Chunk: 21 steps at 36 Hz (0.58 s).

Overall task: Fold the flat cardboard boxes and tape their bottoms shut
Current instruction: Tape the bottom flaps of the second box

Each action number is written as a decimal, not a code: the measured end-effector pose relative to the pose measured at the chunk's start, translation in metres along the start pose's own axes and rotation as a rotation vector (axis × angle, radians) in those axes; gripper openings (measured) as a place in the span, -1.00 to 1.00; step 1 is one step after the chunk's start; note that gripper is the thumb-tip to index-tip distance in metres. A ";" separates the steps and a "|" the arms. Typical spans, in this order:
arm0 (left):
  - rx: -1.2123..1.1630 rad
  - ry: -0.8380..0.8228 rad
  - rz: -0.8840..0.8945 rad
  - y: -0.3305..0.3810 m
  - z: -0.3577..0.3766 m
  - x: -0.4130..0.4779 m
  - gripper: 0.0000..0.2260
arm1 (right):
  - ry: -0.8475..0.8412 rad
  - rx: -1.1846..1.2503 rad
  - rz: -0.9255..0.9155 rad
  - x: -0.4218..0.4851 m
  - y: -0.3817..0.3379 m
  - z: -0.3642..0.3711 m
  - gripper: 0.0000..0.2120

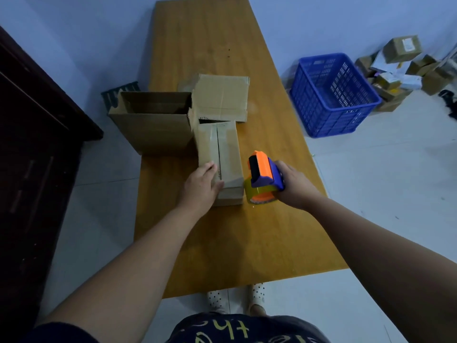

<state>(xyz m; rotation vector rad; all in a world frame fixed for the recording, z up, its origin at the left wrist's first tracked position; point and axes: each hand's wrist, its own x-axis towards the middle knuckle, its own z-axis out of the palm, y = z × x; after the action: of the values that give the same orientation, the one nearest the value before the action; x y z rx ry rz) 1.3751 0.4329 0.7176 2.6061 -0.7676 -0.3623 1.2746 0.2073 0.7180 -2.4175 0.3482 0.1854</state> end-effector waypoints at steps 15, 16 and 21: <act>0.297 0.183 0.014 0.032 0.009 -0.015 -0.68 | 0.038 -0.054 -0.031 -0.027 0.013 0.008 -0.56; 0.285 0.158 0.022 0.036 0.007 -0.012 -0.71 | 0.036 -0.060 -0.036 -0.027 0.013 0.006 -0.56; 0.106 -0.032 0.139 0.050 0.014 -0.006 -0.45 | 0.016 -0.079 -0.071 -0.027 0.014 0.000 -0.61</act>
<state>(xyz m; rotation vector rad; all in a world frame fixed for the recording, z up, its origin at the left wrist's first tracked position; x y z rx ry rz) 1.3424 0.3930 0.7279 2.6308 -0.9981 -0.3319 1.2443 0.2018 0.7156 -2.5061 0.2667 0.1508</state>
